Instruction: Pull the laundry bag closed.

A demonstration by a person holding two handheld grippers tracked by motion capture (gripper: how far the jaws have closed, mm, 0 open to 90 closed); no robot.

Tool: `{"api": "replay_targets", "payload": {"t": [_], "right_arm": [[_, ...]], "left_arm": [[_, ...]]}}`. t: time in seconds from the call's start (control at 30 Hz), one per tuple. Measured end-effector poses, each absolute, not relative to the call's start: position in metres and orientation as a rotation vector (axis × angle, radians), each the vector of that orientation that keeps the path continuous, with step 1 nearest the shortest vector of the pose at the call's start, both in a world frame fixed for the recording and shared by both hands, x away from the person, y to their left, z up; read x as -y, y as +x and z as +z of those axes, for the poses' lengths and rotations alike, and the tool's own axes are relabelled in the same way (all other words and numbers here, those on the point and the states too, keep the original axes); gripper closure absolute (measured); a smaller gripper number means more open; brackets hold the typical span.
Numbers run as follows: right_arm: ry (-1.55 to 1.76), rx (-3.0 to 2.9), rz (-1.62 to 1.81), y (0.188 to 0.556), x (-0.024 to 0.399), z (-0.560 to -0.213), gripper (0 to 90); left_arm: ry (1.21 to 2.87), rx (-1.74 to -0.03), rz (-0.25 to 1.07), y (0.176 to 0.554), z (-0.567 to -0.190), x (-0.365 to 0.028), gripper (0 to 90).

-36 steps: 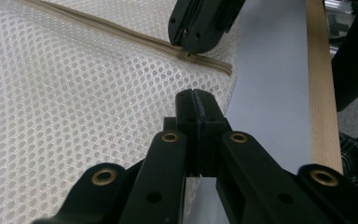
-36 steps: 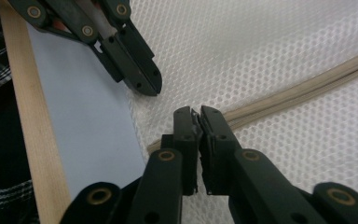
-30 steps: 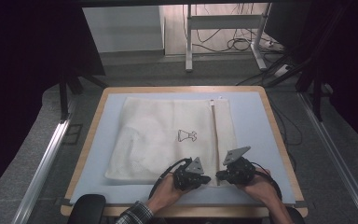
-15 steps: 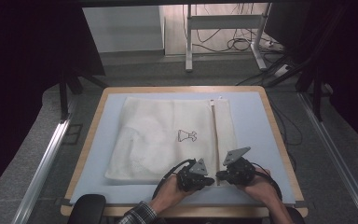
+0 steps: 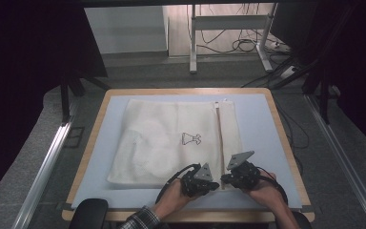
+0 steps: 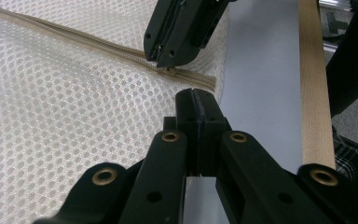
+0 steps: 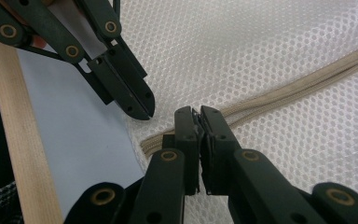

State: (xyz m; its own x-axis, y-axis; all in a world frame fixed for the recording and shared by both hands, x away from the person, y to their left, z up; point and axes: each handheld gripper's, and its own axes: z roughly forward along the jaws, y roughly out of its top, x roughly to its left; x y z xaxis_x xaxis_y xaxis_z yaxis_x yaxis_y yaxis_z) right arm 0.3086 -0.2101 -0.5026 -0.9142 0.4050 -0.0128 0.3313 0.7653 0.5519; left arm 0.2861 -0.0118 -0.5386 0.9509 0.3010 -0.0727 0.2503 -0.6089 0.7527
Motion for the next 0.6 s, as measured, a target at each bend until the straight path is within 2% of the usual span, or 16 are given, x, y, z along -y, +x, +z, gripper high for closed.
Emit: {"api": "replay_targets", "payload": {"t": [0.6], "right_arm": [[0.615,-2.768,0.822,0.3146,0.2074,-0.5024,85.8]], "left_arm": [[2.251,-0.386,0.072,0.2864,-0.5387,0.0112,90.0]]}}
